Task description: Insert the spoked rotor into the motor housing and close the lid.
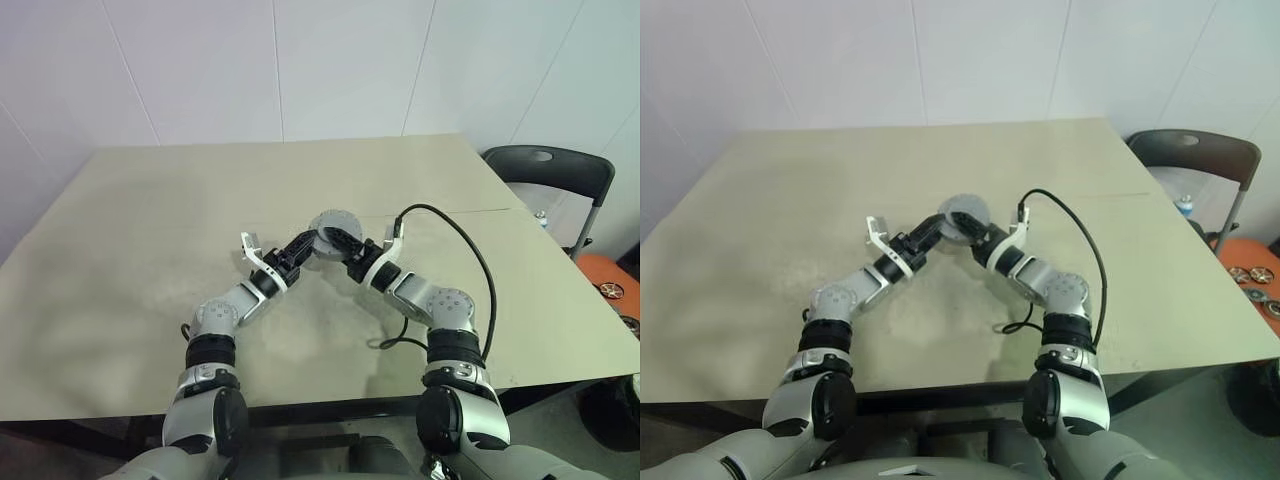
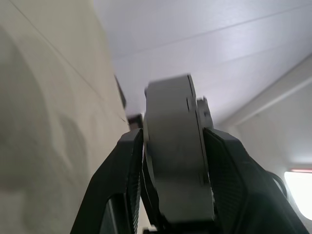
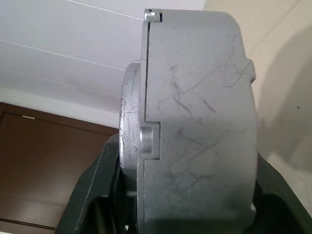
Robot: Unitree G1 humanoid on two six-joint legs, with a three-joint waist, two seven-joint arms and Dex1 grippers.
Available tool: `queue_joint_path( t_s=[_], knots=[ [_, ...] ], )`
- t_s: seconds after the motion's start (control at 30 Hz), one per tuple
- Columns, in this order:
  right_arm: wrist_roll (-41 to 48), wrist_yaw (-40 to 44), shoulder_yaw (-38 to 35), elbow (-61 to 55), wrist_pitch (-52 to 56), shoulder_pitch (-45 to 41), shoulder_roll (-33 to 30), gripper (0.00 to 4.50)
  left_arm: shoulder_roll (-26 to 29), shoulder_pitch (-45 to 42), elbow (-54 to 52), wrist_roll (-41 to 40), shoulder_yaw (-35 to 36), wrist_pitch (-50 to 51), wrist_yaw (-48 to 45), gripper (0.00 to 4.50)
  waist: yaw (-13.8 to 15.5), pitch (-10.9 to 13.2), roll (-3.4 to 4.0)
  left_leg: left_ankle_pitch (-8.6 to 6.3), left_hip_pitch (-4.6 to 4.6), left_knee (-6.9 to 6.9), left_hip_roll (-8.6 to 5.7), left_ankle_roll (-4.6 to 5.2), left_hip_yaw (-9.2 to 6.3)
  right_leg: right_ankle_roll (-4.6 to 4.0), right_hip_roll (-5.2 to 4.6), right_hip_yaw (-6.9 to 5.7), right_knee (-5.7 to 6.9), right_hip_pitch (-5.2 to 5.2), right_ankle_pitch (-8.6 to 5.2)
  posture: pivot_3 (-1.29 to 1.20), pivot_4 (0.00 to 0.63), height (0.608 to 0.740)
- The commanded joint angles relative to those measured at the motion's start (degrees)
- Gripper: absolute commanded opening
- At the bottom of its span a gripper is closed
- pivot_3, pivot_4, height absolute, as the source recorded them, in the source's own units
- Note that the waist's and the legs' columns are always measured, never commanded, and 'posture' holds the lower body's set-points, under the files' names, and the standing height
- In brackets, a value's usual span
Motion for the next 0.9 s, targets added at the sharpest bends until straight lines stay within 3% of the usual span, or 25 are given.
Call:
queue_joint_path(
  t_s=[0.03, 0.13, 0.33, 0.9],
  knots=[
    [2.35, 1.66, 2.10, -2.72, 1.37, -1.64, 1.48, 2.09, -1.56, -0.65, -1.36, -1.50, -1.69, 2.62, -1.29, 2.03, 0.00, 0.00, 0.00, 0.00, 0.01, 0.00, 0.00, 0.00, 0.00, 0.00, 0.00, 0.00, 0.00, 0.00, 0.00, 0.00, 0.000, 0.740],
    [2.34, 1.73, 2.24, -2.84, 1.48, -1.51, 1.52, 2.09, -1.60, -0.61, -1.73, -1.73, -1.68, 2.67, -2.14, 2.57, 0.00, 0.00, 0.00, 0.01, 0.01, 0.01, 0.00, -0.01, 0.00, 0.00, 0.00, 0.00, 0.02, 0.00, 0.00, 0.00, 0.000, 0.740],
    [2.28, 1.94, 2.56, -2.51, 1.54, -1.59, 1.38, 2.09, -1.76, -0.71, -2.01, -1.40, -1.35, 2.13, -2.01, 4.49, 0.01, -0.01, 0.00, 0.01, 0.01, 0.01, 0.00, -0.02, -0.01, 0.00, 0.00, 0.01, 0.01, 0.00, 0.00, 0.00, 0.000, 0.740],
    [3.49, 4.86, 4.78, -4.24, 3.92, -1.03, 0.71, 2.09, -1.72, -3.04, 1.95, -1.43, 0.95, -4.46, -1.09, 4.49, 0.03, -0.01, 0.00, 0.02, 0.01, 0.02, 0.00, -0.03, -0.01, 0.00, 0.00, 0.01, 0.02, 0.00, 0.00, 0.00, 0.000, 0.740]
  ],
)
